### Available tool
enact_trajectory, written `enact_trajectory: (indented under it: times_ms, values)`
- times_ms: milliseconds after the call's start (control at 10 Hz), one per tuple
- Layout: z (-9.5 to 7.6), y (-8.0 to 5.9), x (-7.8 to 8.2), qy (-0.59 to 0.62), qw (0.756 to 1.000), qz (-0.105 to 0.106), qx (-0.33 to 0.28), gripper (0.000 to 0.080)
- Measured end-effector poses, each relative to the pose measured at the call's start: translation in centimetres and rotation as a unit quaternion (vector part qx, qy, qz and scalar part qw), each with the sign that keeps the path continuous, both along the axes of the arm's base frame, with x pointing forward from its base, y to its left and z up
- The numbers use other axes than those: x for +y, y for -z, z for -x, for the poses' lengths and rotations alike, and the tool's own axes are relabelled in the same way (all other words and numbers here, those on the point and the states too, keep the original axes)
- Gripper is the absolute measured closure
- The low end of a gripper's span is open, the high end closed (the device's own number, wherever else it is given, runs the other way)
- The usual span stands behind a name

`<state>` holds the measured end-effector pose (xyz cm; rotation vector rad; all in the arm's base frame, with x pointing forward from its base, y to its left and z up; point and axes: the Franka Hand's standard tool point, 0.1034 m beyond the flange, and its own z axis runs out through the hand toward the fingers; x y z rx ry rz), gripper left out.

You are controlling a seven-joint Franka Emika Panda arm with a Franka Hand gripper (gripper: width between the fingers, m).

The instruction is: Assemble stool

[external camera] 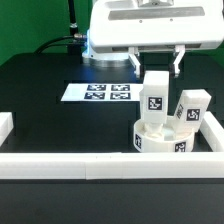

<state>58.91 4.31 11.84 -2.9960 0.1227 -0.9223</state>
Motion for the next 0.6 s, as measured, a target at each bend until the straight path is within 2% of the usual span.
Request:
enact_trajectory:
  times_ms: [600]
  values:
    - [-0.42, 0.48, -0.70, 0.005, 1.000, 0.002, -0.001, 0.0465]
